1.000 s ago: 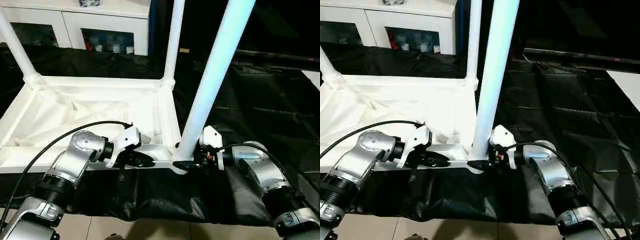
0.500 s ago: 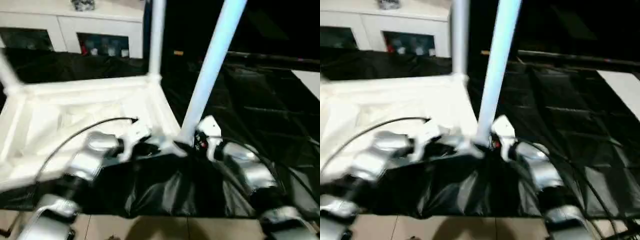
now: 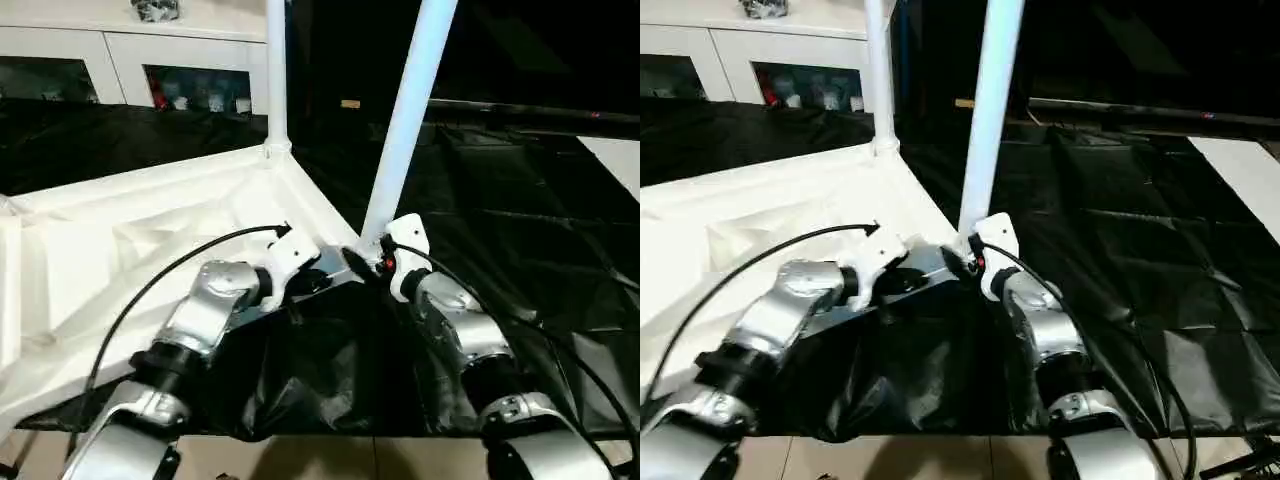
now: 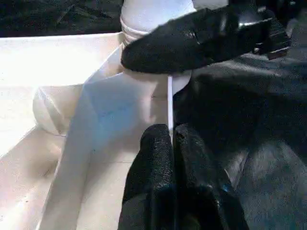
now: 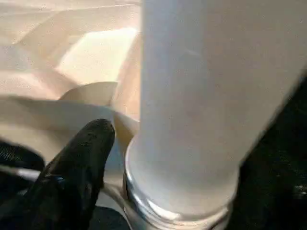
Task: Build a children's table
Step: Rotate leg to tighten
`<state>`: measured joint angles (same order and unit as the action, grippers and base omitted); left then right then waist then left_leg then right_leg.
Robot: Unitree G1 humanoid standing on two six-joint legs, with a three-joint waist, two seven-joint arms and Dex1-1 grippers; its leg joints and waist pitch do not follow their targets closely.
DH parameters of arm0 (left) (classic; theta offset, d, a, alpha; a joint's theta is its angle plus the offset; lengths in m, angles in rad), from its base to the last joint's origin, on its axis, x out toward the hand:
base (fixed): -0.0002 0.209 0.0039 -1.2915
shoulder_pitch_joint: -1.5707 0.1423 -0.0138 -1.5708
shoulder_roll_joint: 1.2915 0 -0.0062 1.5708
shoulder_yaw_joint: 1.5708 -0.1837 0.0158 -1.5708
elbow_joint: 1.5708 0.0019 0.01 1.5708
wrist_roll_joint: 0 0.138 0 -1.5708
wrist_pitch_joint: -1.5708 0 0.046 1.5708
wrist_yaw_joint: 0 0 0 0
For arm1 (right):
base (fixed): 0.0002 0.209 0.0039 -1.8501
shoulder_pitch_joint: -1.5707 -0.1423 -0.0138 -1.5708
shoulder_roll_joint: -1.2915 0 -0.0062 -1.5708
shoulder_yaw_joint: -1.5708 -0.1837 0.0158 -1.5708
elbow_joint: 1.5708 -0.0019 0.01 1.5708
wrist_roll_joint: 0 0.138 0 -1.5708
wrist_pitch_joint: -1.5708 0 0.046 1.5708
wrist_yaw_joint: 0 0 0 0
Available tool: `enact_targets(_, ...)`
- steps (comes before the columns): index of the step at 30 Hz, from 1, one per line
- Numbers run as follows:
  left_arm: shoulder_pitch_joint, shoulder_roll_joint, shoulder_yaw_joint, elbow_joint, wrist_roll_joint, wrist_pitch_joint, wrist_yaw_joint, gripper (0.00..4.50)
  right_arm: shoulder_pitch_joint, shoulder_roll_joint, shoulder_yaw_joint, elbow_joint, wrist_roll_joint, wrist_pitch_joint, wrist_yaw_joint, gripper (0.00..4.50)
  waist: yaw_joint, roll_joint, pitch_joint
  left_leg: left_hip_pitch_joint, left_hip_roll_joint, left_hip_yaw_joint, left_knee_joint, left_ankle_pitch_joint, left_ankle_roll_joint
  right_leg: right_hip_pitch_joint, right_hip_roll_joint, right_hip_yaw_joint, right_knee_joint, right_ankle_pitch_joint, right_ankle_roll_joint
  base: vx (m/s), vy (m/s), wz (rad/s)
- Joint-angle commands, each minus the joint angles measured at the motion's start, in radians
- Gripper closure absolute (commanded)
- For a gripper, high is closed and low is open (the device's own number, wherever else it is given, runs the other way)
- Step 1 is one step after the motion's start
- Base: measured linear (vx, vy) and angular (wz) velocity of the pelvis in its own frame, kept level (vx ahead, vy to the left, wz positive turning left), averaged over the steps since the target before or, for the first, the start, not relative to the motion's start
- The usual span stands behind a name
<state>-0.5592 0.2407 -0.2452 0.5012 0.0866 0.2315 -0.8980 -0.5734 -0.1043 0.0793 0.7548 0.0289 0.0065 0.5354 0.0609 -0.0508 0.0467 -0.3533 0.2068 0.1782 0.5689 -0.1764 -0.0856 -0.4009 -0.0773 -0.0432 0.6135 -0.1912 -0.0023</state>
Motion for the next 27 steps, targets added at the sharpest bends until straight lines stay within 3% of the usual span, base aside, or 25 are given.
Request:
enact_targets(1, 0.013, -0.02, -0.04, -0.026, -0.06, -0.052, -0.088, 4.5, 0.011, -0.006, 0.074, -0.037, -0.012, -0.02, 0.113, 0.67, 0.005, -0.001, -0.055, 0.0, 0.018, 0.0, -0.061, -0.225, 0.025, 0.042, -0.054, 0.035, -0.081, -0.238, -0.179, 0.0, 0.0, 0.0)
enact_targets(5, 0.022, 0.041, -0.026, -0.037, -0.088, -0.076, -0.191, 4.5, 0.05, -0.117, 0.092, -0.104, 0.016, -0.049, 0.326, 0.67, 0.013, 0.0, -0.059, -0.002, 0.019, 0.003, -0.057, -0.176, 0.054, 0.046, -0.05, 0.036, -0.068, -0.119, -0.211, 0.0, 0.0, 0.0)
enact_targets(11, 0.031, 0.115, -0.024, -0.055, -0.127, -0.087, -0.332, 4.5, 0.096, -0.219, 0.13, -0.215, 0.089, -0.029, 0.579, 0.67, 0.026, 0.001, -0.057, 0.003, 0.023, 0.004, -0.056, -0.194, 0.065, 0.047, -0.051, 0.036, -0.067, -0.127, -0.225, 0.0, 0.0, 0.0)
enact_targets(17, 0.031, 0.154, -0.029, -0.062, -0.152, -0.072, -0.42, 4.5, 0.116, -0.247, 0.158, -0.265, 0.102, -0.007, 0.677, 1.11, 0.029, -0.002, -0.054, 0.003, 0.024, 0.004, -0.06, -0.216, 0.045, 0.043, -0.052, 0.036, -0.072, -0.193, -0.217, 0.0, 0.0, 0.0)
enact_targets(18, 0.031, 0.157, -0.03, -0.061, -0.152, -0.074, -0.424, 4.5, 0.118, -0.249, 0.161, -0.269, 0.1, -0.01, 0.684, 1.36, 0.03, -0.001, -0.055, 0.005, 0.025, 0.004, -0.059, -0.216, 0.044, 0.042, -0.053, 0.036, -0.072, -0.194, -0.216, 0.0, 0.0, 0.0)
enact_targets(23, 0.028, 0.169, -0.034, -0.057, -0.153, -0.071, -0.449, 4.5, 0.125, -0.254, 0.176, -0.293, 0.102, 0.007, 0.704, 1.74, 0.029, -0.004, -0.056, 0.003, 0.024, 0.003, -0.059, -0.2, 0.04, 0.044, -0.053, 0.036, -0.07, -0.186, -0.214, 0.0, 0.0, 0.0)
enact_targets(27, 0.027, 0.171, -0.033, -0.056, -0.153, -0.071, -0.459, 4.5, 0.132, -0.258, 0.185, -0.31, 0.102, 0.017, 0.719, 1.81, 0.03, -0.002, -0.057, 0.003, 0.023, 0.004, -0.058, -0.182, 0.046, 0.045, -0.053, 0.035, -0.067, -0.153, -0.222, 0.0, 0.0, 0.0)
